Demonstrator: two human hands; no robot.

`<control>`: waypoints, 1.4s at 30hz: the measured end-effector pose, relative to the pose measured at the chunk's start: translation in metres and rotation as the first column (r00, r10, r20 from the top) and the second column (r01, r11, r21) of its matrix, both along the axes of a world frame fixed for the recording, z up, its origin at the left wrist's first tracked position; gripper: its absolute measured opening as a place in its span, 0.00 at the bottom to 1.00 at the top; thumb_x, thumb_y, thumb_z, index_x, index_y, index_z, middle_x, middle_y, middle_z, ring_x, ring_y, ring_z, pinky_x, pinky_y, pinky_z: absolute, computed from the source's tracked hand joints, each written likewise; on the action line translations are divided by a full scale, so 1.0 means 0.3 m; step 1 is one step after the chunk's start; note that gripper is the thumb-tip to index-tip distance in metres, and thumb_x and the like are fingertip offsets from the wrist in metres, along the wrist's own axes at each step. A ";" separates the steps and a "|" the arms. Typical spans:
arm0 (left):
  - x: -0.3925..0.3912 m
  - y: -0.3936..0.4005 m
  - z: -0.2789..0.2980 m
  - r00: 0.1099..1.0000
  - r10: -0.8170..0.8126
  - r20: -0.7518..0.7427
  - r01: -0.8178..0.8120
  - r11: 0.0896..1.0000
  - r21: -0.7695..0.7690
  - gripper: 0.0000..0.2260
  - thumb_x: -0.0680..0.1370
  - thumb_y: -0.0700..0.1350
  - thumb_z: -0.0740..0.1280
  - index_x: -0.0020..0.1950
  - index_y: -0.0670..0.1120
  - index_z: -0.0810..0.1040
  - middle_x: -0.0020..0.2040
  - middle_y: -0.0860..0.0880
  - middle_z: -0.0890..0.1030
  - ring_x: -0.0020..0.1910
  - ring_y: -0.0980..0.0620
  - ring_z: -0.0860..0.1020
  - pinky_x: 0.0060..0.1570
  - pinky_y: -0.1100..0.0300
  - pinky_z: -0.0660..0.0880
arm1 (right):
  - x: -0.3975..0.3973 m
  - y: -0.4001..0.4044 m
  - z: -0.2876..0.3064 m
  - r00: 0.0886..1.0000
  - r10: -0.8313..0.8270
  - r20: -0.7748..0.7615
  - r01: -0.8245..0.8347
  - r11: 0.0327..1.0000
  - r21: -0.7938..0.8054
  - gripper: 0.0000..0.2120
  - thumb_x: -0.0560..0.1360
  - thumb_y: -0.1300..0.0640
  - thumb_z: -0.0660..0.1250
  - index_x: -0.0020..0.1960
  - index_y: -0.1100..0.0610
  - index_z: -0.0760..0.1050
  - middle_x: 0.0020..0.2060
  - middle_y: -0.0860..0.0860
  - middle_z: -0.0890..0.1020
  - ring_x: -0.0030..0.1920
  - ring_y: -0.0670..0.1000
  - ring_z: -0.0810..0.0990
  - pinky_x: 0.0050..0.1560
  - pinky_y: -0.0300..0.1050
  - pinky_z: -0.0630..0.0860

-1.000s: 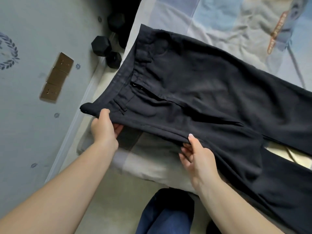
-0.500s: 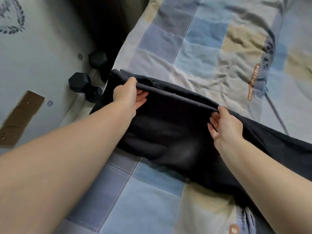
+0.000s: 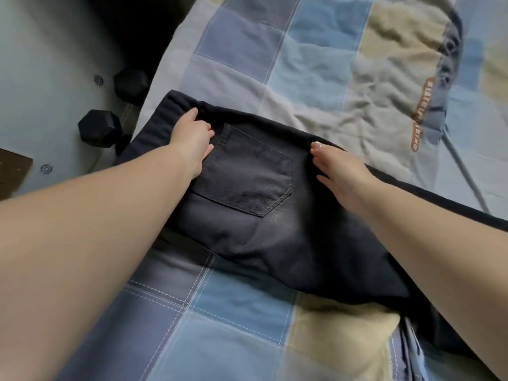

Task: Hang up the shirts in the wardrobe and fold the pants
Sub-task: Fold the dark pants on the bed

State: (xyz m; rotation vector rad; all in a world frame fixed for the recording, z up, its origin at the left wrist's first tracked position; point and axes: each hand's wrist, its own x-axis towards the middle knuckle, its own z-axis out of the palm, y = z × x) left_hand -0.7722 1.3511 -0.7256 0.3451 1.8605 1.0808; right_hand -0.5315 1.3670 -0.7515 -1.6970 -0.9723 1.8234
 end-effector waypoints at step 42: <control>2.179 -0.631 -0.122 -0.301 -0.832 -0.466 0.939 -0.174 -0.296 0.17 0.78 0.42 0.64 0.68 0.48 0.73 0.65 0.50 0.75 0.66 0.51 0.71 0.66 0.56 0.65 | 2.062 -1.118 -0.108 0.814 -0.334 0.476 0.419 0.904 -0.082 0.18 0.75 0.56 0.69 0.63 0.60 0.73 0.58 0.53 0.79 0.59 0.52 0.78 0.59 0.44 0.72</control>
